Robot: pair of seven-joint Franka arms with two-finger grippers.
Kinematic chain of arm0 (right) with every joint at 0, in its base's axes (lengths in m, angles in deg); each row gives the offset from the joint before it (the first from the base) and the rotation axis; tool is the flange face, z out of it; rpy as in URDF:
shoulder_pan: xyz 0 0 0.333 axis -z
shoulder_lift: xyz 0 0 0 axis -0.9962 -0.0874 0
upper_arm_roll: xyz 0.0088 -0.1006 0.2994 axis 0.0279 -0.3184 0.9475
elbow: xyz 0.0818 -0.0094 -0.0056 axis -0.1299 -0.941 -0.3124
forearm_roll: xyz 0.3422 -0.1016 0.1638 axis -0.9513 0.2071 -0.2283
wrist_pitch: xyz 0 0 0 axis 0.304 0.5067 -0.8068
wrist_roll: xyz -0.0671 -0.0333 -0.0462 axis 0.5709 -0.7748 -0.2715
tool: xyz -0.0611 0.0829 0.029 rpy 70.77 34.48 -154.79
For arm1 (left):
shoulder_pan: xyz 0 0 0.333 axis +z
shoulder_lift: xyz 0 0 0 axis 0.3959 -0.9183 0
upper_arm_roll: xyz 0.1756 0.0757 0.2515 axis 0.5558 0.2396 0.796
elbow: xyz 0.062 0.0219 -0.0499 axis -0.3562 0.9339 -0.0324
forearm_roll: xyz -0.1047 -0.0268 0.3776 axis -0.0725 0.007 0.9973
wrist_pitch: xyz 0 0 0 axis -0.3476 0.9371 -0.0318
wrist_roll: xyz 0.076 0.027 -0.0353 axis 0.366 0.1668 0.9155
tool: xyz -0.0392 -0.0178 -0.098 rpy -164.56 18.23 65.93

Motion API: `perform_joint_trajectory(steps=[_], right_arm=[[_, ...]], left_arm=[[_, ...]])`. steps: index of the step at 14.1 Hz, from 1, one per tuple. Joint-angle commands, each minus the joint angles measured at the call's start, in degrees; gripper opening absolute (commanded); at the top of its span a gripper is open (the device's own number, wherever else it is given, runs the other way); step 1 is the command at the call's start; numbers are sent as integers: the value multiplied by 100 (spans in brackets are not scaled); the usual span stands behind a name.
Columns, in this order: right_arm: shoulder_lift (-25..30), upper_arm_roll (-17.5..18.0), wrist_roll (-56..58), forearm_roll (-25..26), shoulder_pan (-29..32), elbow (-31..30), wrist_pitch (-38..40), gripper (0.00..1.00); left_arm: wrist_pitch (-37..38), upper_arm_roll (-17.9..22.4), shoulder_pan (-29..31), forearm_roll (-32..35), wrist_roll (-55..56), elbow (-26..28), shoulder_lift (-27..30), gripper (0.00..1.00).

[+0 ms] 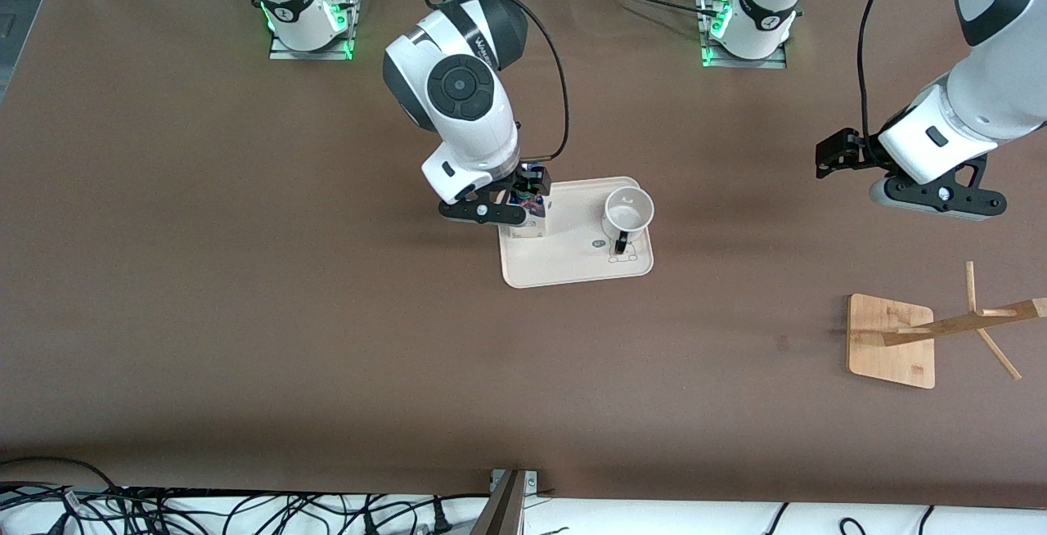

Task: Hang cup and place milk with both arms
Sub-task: 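Lower the right gripper around the milk carton and close it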

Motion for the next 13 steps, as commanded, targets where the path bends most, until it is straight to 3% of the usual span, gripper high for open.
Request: perform_joint_trajectory(steps=[1, 13], right_arm=[[-193, -100, -103, -26, -185, 219, 2, 100], [-396, -180, -147, 1, -423, 211, -103, 100]], left_arm=[[143, -5, -44, 140, 40, -187, -71, 100], [143, 12, -36, 140, 40, -179, -71, 100]])
